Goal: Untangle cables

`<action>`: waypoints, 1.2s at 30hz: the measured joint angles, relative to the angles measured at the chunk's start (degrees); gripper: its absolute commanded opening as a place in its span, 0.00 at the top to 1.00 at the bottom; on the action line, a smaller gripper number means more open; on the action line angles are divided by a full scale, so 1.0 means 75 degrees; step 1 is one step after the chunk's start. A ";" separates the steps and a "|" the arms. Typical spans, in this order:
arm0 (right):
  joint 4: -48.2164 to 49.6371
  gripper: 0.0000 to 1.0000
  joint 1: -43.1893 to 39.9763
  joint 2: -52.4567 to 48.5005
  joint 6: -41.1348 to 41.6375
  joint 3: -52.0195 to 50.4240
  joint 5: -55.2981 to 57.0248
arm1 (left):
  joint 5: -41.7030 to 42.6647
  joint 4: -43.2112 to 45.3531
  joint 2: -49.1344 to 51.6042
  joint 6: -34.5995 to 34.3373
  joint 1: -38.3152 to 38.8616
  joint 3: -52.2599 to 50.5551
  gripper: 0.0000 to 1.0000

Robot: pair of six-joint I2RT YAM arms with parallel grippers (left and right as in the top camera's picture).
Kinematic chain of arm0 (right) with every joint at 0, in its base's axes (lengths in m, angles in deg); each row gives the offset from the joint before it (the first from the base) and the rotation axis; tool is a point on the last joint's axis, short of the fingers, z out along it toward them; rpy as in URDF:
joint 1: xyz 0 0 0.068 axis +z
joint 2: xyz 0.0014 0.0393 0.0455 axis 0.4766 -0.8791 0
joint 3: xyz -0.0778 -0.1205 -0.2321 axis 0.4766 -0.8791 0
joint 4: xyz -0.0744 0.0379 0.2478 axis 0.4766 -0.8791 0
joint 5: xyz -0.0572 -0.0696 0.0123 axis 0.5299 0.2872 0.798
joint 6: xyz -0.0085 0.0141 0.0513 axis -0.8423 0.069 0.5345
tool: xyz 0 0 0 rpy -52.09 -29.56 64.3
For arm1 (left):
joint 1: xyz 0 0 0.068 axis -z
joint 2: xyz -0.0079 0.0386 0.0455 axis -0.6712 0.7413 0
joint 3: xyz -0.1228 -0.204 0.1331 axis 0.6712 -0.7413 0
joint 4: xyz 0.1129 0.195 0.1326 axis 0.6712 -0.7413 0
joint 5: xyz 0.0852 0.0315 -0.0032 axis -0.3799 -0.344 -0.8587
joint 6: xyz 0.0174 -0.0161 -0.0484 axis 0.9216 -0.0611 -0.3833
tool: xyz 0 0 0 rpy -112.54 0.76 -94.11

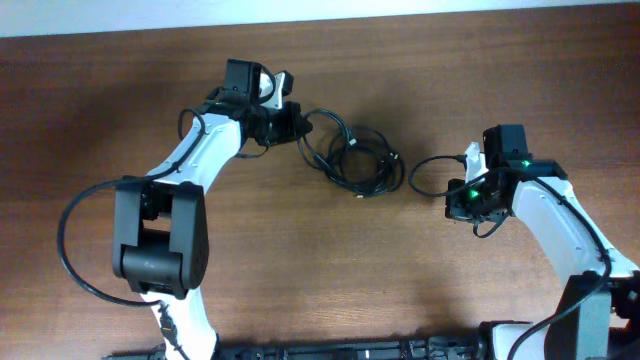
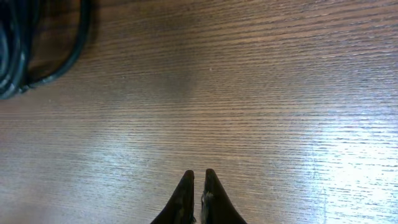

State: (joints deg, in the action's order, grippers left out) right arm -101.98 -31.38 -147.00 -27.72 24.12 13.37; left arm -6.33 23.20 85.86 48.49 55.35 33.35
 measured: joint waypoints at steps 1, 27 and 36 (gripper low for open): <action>0.0000 0.92 0.0000 0.0000 -0.0003 0.0000 0.0000 | 0.0192 0.0003 0.0000 0.0149 0.0029 0.0000 1.00; 0.2206 0.96 0.0600 -0.1877 0.0026 -0.0038 -0.2702 | 0.4552 0.0064 0.0000 0.3200 0.1218 0.0000 1.00; 0.2069 0.96 0.0705 -0.1897 0.1664 0.0009 -0.2183 | 0.2920 -0.1311 -0.0029 0.3194 0.1224 0.0006 0.71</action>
State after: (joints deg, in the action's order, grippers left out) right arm -86.47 -26.09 -161.23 -15.24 24.19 -3.00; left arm 15.57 13.37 85.64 72.45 64.53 33.39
